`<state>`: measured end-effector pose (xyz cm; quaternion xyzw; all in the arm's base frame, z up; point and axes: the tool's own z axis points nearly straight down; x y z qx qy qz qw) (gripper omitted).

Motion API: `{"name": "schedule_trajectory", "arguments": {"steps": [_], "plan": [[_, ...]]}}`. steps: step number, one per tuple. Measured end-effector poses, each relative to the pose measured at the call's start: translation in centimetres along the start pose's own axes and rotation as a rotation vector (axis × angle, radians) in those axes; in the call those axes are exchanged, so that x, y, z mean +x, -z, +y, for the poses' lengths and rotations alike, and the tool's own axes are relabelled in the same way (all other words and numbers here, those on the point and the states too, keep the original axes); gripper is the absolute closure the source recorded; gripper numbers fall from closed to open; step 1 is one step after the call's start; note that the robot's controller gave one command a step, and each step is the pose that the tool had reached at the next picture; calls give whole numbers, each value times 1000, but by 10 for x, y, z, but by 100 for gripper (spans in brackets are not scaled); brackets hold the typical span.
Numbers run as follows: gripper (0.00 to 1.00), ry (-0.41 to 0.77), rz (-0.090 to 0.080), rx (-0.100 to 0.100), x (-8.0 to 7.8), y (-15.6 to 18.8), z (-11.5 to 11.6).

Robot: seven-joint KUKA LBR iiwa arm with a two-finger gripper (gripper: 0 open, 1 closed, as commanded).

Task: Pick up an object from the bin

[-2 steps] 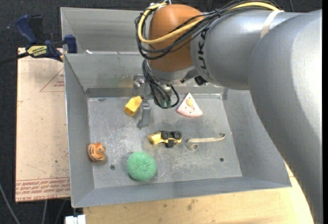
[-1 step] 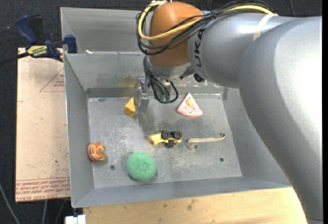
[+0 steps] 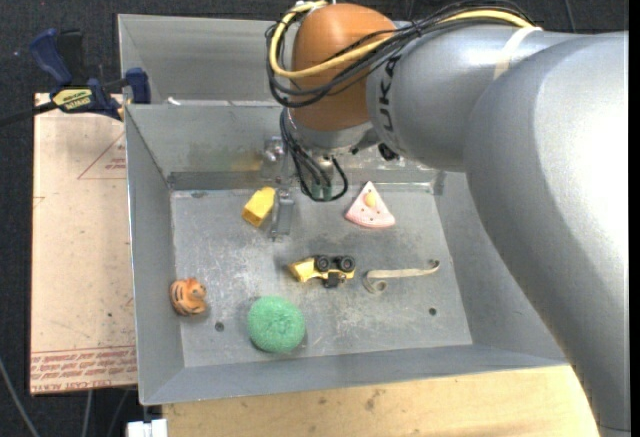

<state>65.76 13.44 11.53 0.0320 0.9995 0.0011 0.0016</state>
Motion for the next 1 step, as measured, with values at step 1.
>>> {"name": "schedule_trajectory", "arguments": {"steps": [1], "plan": [[0, 0, 0, 0, 0, 0, 0]]}}
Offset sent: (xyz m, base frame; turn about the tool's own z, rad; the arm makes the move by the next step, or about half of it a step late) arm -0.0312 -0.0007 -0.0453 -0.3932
